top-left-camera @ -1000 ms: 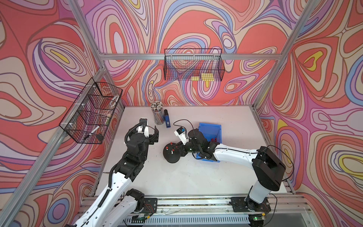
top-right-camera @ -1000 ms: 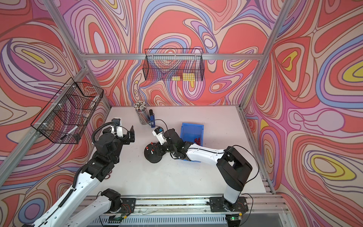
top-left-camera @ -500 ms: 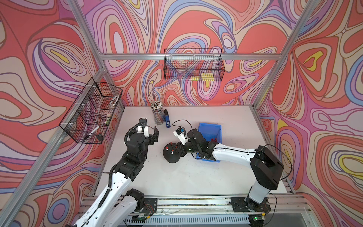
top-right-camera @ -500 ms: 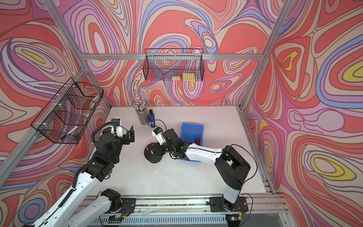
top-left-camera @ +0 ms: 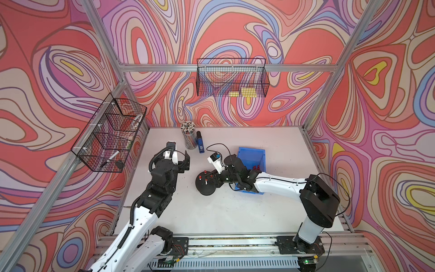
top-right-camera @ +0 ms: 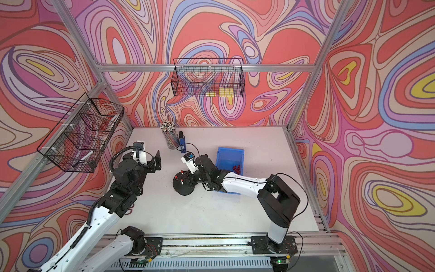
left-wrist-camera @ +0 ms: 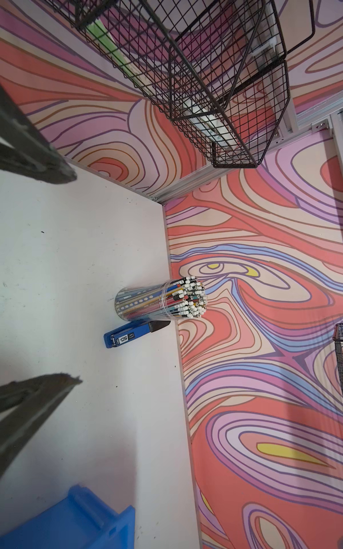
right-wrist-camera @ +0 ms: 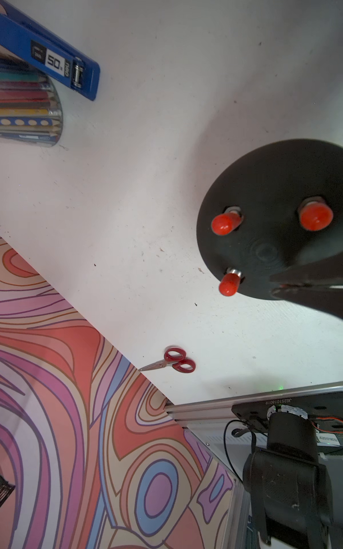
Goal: Cover the protruding screws with screw protection sleeves
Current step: Attach the screw protection sleeve to the screw.
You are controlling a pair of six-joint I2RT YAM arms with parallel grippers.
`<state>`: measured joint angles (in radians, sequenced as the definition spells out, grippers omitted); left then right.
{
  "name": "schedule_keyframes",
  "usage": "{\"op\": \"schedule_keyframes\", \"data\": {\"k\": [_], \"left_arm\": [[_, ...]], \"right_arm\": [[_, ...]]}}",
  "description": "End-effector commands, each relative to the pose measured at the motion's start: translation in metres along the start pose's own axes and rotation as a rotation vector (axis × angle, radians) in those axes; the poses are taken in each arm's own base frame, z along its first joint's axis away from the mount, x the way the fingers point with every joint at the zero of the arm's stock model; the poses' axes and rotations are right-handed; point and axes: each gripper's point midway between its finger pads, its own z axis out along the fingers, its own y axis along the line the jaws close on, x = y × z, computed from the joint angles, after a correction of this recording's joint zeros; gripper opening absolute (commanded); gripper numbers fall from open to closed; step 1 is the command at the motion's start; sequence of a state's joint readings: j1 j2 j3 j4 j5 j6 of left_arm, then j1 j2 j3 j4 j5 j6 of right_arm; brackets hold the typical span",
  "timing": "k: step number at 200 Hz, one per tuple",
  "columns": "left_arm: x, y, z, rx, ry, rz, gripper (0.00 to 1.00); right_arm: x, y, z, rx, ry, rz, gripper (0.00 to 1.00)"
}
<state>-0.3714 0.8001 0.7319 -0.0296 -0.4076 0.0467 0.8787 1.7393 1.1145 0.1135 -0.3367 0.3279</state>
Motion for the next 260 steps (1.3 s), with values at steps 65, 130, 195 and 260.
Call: {"op": "schedule_keyframes", "data": {"k": [65,130,195,260], "left_arm": [[-0.0085,0.0034,-0.0032,0.0,-0.015,-0.029,0.99],[-0.009,0.0035,-0.0037,0.001,-0.017,-0.031,0.99],[-0.0086,0.0033,-0.0036,0.002,-0.015,-0.031,0.99],[-0.0087,0.0032,-0.0035,0.004,-0.015,-0.033,0.99]], "right_arm": [[-0.0055,0.0101,-0.0061,-0.011,-0.025,-0.02,0.0],[-0.0047,0.0096,-0.0076,-0.004,-0.028,-0.026,0.0],[-0.0043,0.0094,-0.0108,0.004,-0.034,-0.036,0.0],[0.0018,0.0087,-0.0068,-0.001,-0.018,-0.026,0.0]]}}
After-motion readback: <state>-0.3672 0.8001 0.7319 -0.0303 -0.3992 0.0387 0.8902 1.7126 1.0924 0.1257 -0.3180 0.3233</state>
